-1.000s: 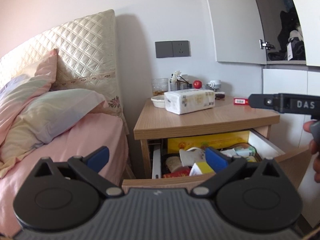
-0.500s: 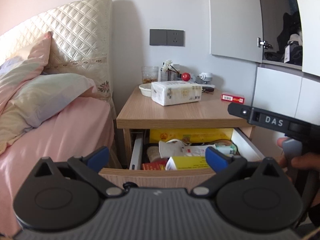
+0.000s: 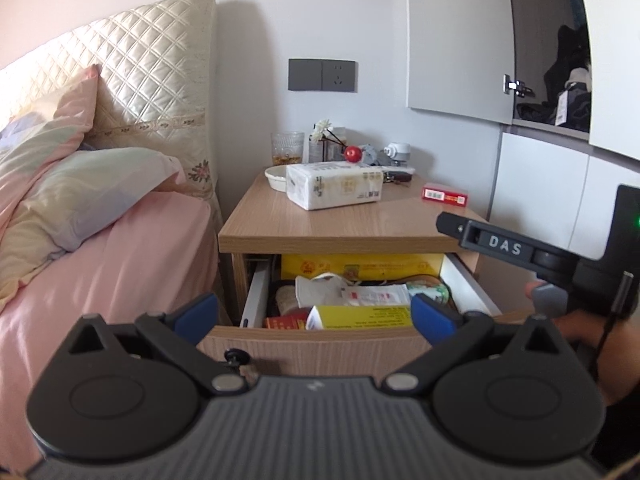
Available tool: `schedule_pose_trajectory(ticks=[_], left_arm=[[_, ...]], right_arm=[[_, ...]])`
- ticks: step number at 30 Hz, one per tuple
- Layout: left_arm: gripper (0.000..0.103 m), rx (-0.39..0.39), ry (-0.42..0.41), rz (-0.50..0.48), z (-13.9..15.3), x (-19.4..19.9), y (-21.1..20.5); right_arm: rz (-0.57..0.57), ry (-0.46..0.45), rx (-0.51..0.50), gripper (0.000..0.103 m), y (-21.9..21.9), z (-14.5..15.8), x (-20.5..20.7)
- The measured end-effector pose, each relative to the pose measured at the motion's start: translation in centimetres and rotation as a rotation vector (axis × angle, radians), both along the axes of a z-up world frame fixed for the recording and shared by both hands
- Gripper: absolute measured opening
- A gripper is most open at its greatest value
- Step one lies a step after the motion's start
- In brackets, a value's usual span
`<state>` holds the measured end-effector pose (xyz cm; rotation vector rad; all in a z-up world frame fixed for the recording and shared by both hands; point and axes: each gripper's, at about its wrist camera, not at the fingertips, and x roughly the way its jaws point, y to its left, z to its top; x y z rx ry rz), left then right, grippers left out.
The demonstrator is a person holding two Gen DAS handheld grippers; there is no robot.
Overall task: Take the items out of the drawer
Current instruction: 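Bring the right tool over the open drawer while the left tool holds the drawer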
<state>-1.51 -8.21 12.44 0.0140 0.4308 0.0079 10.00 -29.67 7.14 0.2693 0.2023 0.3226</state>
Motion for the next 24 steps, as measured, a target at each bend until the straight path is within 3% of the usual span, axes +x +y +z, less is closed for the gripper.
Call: schedule_pose_trajectory(ticks=[7,16,20,24], left_arm=[[0.103,0.015,-0.004,-0.021,0.4,-0.4,-0.9],[0.103,0.069,-0.07,0.056,0.1,0.4,0.2],[0.103,0.134,-0.12,0.101,-0.9,1.4,1.0],[0.103,0.144,-0.144,0.118,-2.8,2.5,2.2]], right_arm=[[0.016,0.006,0.002,0.103,-0.2,-0.3,-0.3],[0.076,0.039,-0.012,0.103,-0.4,-0.3,-0.3],[0.151,0.07,-0.083,0.103,0.3,0.1,0.4],[0.22,0.131,-0.148,0.103,1.6,0.8,2.0]])
